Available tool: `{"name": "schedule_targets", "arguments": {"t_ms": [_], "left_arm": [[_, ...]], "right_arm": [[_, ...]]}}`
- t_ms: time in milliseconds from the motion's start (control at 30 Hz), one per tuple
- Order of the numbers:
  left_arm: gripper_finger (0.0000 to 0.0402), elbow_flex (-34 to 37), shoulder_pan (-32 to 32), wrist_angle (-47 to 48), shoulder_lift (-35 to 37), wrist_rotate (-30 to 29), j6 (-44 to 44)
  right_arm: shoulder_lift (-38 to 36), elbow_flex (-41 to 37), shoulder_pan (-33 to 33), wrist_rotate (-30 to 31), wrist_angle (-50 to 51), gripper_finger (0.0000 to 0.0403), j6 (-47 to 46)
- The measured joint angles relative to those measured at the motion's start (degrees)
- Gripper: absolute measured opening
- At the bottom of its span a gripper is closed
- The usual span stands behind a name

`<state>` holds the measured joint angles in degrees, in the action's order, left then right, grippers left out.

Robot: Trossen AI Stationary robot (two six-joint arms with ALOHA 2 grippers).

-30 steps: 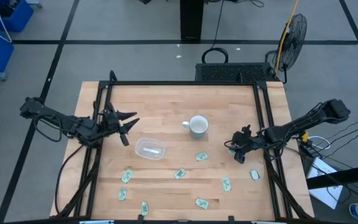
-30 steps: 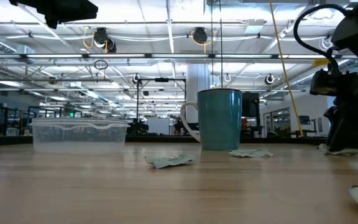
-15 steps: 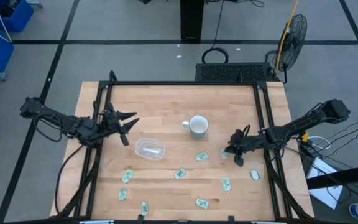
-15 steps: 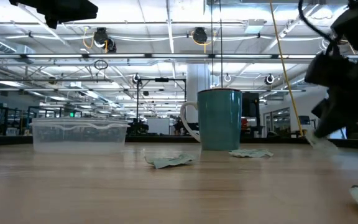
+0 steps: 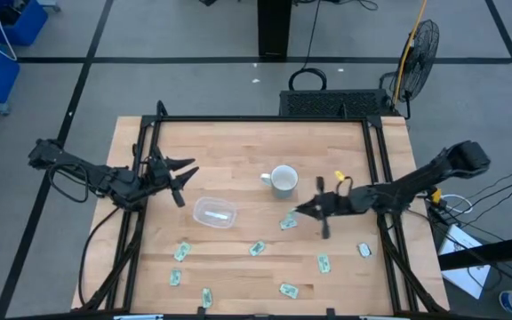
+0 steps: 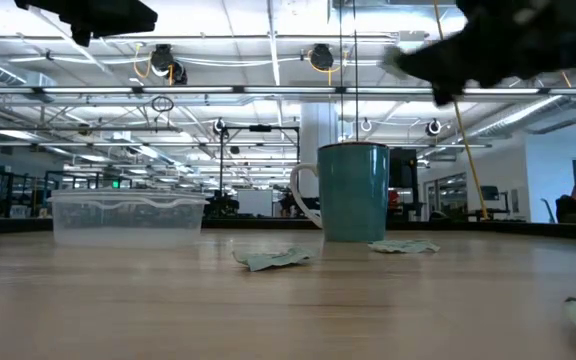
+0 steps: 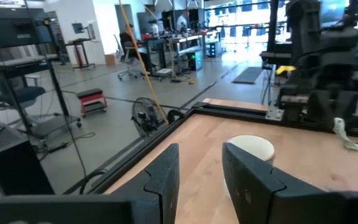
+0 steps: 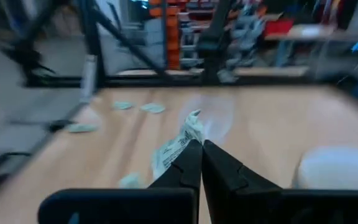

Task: Pick and place Stevia / Truvia into bins
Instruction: Put the green stevia packet into the transparent bin

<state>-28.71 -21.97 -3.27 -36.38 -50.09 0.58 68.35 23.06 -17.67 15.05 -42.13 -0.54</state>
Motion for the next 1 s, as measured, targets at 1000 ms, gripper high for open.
{"name": "schedule_targets", "arguments": {"t_ms": [1000], "left_arm": [[0.0129, 0.04, 4.37, 2.93, 0.02, 0.73, 4.17]], "right_arm": [[54.06, 46.65, 10.83, -4.68, 0.32, 0.0005, 11.72]]}}
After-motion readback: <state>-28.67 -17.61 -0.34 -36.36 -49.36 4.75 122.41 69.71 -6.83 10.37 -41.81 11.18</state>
